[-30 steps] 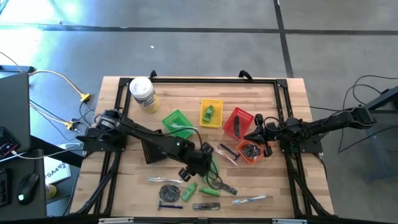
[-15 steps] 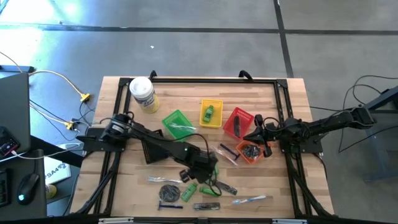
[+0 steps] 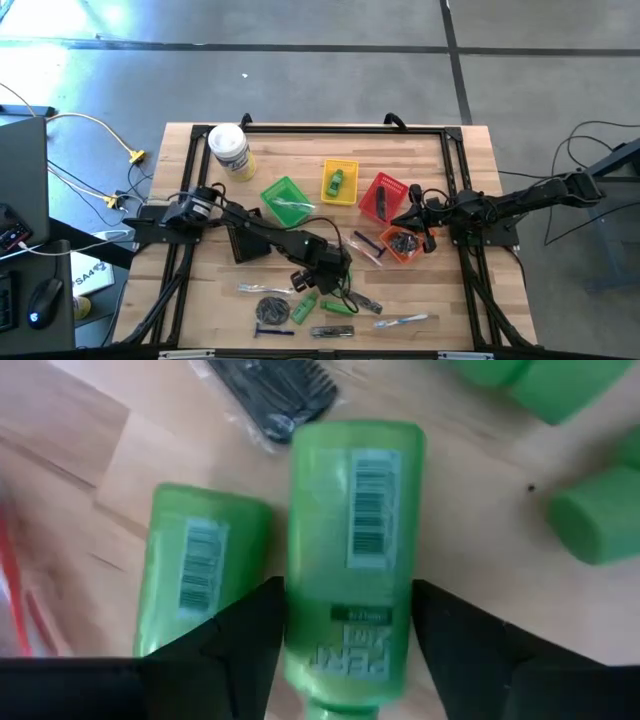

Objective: Pick & Place Travel size toiletries

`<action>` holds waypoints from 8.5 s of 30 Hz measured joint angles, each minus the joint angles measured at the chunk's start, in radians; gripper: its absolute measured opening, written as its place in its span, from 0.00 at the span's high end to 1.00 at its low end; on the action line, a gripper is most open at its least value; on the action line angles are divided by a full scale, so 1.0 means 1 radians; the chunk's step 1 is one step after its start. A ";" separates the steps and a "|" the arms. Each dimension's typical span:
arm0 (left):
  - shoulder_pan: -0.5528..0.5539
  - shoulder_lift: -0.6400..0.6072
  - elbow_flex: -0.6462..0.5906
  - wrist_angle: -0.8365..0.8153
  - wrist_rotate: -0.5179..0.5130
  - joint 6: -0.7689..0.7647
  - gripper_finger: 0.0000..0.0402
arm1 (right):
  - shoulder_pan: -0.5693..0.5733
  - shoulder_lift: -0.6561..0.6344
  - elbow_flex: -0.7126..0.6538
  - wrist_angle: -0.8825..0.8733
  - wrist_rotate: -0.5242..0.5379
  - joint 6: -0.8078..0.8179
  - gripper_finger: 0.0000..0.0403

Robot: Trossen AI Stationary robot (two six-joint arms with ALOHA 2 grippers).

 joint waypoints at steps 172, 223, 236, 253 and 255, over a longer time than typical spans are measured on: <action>0.510 -0.201 -0.188 0.318 -0.271 0.938 0.66 | 0.000 0.090 0.000 0.013 -0.005 0.048 0.99; 0.207 -0.987 -0.188 -0.130 -0.328 -0.142 0.97 | 0.000 0.089 0.000 0.074 0.005 0.048 0.99; 0.091 -1.374 -0.570 0.023 -0.379 -0.769 1.00 | 0.000 0.089 0.000 0.106 0.053 0.049 0.99; 0.084 -1.728 -1.057 0.333 -0.444 -0.823 1.00 | 0.001 0.089 0.000 0.098 0.028 0.070 0.99; 0.084 -1.743 -1.082 0.345 -0.444 -0.818 1.00 | 0.001 0.089 0.000 0.098 0.028 0.070 0.99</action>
